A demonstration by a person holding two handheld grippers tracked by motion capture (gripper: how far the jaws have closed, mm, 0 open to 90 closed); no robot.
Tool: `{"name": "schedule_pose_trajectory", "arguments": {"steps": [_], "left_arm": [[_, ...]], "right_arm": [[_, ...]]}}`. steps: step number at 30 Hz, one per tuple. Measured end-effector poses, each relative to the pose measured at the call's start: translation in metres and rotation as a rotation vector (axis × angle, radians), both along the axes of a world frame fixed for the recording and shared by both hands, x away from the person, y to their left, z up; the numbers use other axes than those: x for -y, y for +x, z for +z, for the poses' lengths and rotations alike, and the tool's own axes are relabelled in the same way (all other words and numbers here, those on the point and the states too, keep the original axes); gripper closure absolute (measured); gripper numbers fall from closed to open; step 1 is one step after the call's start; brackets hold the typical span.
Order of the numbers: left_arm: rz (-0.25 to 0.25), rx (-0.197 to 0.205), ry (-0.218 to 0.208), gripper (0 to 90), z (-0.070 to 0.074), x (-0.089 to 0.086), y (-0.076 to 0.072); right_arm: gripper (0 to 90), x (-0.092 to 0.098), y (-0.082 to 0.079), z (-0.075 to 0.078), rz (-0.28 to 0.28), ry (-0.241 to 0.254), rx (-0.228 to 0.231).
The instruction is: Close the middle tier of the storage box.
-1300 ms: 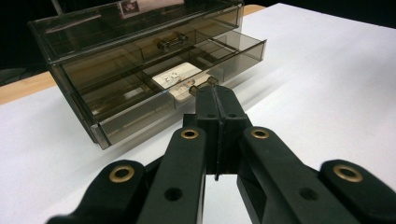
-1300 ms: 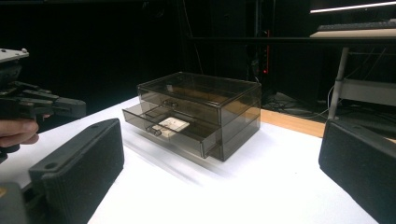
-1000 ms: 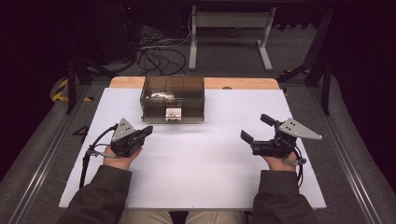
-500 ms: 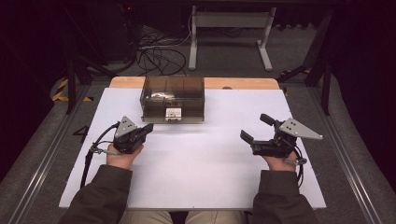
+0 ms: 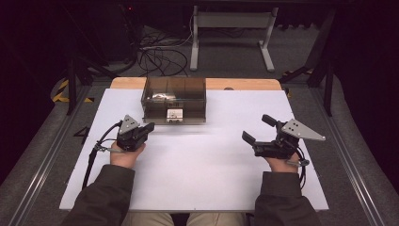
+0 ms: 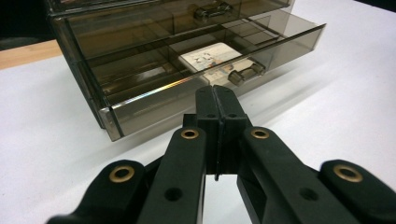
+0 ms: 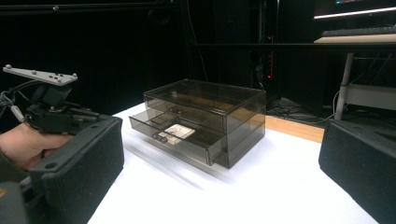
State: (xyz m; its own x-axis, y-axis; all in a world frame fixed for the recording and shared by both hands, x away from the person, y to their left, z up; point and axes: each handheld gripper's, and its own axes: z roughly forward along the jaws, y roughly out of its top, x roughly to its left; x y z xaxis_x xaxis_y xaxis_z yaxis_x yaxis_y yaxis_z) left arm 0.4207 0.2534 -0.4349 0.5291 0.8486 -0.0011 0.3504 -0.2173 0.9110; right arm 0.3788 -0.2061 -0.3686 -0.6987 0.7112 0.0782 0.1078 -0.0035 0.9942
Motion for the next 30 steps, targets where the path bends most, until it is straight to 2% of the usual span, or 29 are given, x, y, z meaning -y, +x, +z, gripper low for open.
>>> {"name": "schedule_pose_trajectory", "arguments": {"steps": [14, 30], "left_arm": [[0.040, -0.032, -0.004, 90.0, -0.009, 0.000, 0.014], [0.059, -0.043, 0.010, 90.0, -0.014, 0.004, 0.026]], "right_arm": [[0.7, 0.000, 0.000, 0.000, 0.000, 0.000, -0.002], [0.7, 0.002, 0.000, 0.000, -0.004, 0.010, -0.002]]}}
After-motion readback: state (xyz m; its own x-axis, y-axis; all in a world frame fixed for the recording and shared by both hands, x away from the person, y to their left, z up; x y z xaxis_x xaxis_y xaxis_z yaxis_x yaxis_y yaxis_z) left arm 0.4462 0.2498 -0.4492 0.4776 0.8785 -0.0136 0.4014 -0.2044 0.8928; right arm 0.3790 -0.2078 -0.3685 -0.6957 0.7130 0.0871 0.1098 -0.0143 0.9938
